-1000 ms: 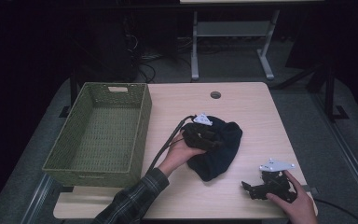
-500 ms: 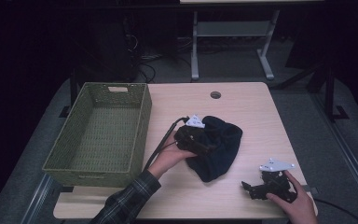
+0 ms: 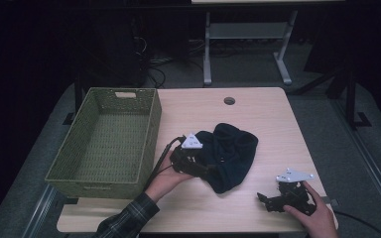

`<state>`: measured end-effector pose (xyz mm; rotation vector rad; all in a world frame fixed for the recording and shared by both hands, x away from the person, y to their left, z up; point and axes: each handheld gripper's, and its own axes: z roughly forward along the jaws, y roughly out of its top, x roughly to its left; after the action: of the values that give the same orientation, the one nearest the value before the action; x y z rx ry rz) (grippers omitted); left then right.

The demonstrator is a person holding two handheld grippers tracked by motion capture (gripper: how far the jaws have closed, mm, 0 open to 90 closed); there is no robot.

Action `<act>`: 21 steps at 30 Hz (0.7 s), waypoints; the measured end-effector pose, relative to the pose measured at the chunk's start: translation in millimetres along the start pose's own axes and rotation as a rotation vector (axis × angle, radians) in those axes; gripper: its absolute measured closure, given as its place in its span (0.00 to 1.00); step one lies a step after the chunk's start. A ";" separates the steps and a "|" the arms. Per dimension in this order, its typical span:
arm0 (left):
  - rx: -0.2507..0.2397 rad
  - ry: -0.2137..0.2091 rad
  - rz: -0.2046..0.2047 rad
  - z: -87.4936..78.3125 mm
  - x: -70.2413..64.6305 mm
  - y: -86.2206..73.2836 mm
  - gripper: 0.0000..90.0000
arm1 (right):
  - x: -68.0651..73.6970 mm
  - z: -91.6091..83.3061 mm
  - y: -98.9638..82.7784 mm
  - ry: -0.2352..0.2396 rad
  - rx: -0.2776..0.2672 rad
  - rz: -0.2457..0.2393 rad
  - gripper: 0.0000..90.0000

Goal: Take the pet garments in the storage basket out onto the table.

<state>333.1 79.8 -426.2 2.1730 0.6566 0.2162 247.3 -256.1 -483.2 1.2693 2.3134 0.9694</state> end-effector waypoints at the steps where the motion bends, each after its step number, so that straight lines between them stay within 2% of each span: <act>1: 0.003 0.006 -0.002 -1.1 -1.4 -3.7 0.17 | -0.1 0.0 0.0 -0.001 0.001 -0.002 0.00; 7: 0.038 0.035 -0.014 -8.3 -7.7 -24.6 0.16 | -0.1 0.0 0.0 -0.001 0.001 -0.002 0.00; 12: 0.101 0.047 -0.013 -7.8 -11.4 -41.6 0.16 | -0.1 0.0 0.0 -0.001 0.001 -0.002 0.00; 14: 0.125 0.058 -0.005 -8.0 -11.2 -45.6 0.15 | -0.1 0.0 0.0 -0.001 0.001 -0.002 0.00; 16: 0.130 0.065 -0.017 -9.1 -10.3 -48.3 0.15 | -0.1 0.0 0.0 -0.001 0.001 -0.002 0.00; 21: 0.168 0.063 -0.011 -6.1 -9.7 -58.4 0.14 | -0.1 0.0 0.0 -0.001 0.001 -0.002 0.00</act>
<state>300.4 108.9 -466.5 2.3300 0.7449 0.2313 247.4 -256.2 -483.2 1.2675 2.3143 0.9672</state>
